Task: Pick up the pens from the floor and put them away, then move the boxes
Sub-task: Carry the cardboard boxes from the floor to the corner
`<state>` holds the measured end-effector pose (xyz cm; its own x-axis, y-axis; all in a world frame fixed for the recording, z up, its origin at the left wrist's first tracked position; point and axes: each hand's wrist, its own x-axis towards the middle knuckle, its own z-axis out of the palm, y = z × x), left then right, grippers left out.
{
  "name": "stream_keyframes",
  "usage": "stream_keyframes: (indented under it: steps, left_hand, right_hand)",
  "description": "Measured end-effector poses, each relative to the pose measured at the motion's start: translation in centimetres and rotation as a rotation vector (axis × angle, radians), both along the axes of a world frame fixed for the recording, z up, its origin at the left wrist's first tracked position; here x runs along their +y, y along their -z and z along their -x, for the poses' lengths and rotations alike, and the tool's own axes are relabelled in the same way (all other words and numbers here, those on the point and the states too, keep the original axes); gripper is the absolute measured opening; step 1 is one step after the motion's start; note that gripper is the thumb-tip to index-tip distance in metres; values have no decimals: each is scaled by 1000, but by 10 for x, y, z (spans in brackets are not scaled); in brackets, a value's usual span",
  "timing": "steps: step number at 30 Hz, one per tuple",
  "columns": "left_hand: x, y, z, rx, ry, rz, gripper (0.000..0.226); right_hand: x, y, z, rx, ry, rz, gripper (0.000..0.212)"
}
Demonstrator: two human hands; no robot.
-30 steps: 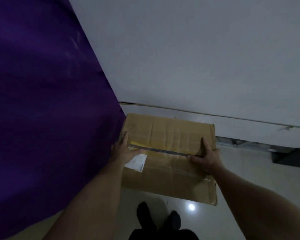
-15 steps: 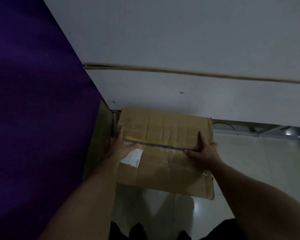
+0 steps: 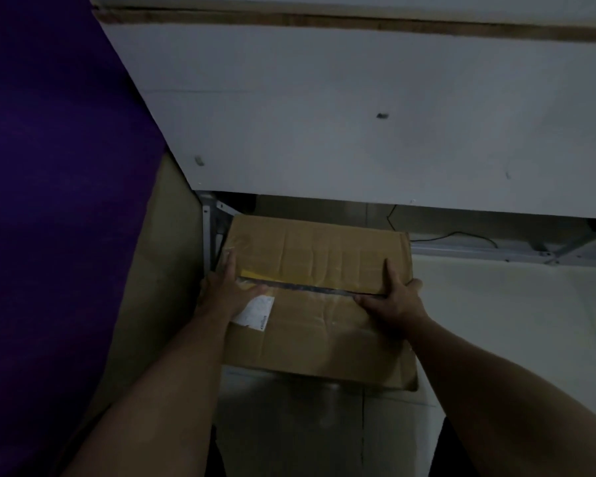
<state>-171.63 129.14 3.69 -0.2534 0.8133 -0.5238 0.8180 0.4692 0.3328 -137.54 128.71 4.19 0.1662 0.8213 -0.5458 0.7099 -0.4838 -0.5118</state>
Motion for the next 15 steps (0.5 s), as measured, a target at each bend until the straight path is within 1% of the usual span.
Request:
stream_keyframes:
  steps: [2, 3, 5, 7, 9, 11, 15]
  left_hand:
    - [6, 2, 0, 1, 14, 16, 119]
    - [7, -1, -4, 33, 19, 22, 115]
    - [-1, -9, -16, 165, 63, -9, 102]
    - [-15, -13, -31, 262, 152, -102, 93]
    - [-29, -11, -44, 274, 230, -149, 92]
    - [-39, -4, -54, 267, 295, -151, 94]
    - [-44, 12, -61, 280, 321, -148, 93]
  right_hand:
    - [-2, 3, 3, -50, -25, -22, 116]
    - [-4, 2, 5, -121, -52, -34, 114]
    - [-12, -3, 9, -321, -154, -73, 106]
    - [-26, -7, 11, -441, -294, -122, 98]
    - [-39, -9, 14, -465, -406, -153, 93]
    - [-48, -5, 21, -479, -477, -174, 91]
    - [-52, 6, 30, -530, -496, -181, 89]
